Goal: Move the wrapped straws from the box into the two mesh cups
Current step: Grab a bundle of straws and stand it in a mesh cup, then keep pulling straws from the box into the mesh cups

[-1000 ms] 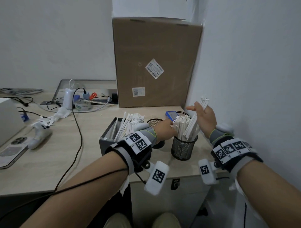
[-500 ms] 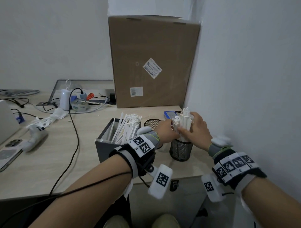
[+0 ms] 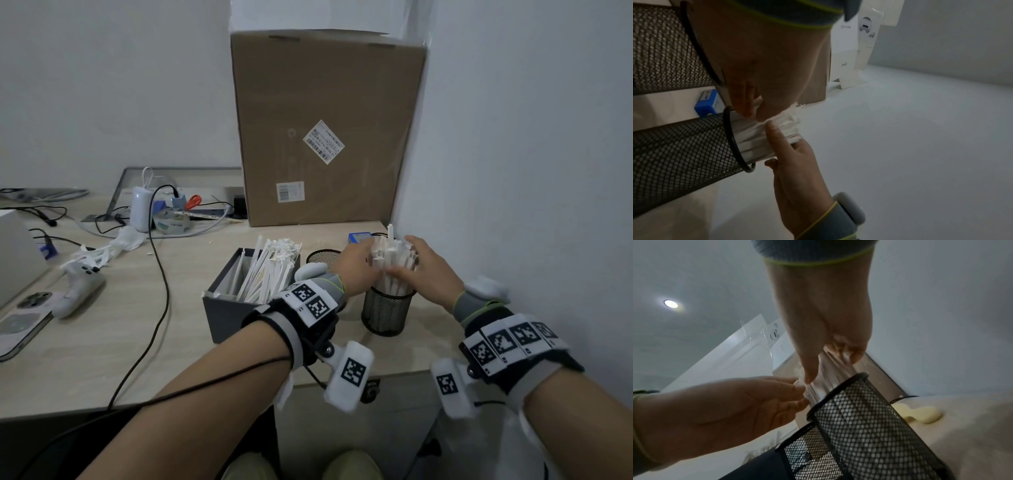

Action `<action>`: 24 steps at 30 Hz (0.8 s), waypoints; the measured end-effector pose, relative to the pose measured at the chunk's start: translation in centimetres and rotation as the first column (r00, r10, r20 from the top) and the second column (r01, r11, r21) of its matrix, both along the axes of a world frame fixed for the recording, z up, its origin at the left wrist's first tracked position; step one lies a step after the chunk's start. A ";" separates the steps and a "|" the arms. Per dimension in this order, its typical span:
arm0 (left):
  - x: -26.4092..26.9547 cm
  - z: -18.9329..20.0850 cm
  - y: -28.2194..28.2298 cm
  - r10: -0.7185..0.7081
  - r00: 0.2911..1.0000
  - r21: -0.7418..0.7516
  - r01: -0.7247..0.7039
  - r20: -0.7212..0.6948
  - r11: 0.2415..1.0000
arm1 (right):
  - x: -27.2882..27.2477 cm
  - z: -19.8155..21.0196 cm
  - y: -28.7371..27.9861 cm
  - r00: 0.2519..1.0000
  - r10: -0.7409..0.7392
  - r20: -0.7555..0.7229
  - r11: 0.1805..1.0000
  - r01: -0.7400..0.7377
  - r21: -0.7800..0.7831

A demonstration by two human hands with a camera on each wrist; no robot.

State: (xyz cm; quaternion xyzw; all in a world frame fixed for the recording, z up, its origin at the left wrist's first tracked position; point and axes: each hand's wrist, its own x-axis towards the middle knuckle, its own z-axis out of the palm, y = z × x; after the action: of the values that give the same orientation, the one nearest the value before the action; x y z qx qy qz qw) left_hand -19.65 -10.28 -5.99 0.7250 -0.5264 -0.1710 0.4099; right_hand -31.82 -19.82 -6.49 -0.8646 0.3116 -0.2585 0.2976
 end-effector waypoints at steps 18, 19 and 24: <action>2.3 1.4 3.6 0.076 0.975 -0.007 -0.076 0.209 0.997 | 0.7 -0.1 1.6 0.920 -0.132 -0.370 0.930 -0.014 -0.367; 3.2 1.7 4.5 0.125 0.974 -0.029 -0.121 0.190 0.992 | 0.9 0.5 2.2 0.951 -0.143 -0.275 0.921 0.026 -0.389; 9.0 2.2 9.2 0.351 0.933 -0.041 -0.349 0.080 0.936 | 4.3 2.7 6.5 1.000 -0.017 -0.003 0.969 0.016 -0.247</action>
State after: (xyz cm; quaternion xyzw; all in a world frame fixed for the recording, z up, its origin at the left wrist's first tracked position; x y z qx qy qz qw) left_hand -10.60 -1.05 -3.74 0.8084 -0.4083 -0.0569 0.4202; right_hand -27.54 -13.30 -3.81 -0.8929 0.2851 -0.2955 0.1849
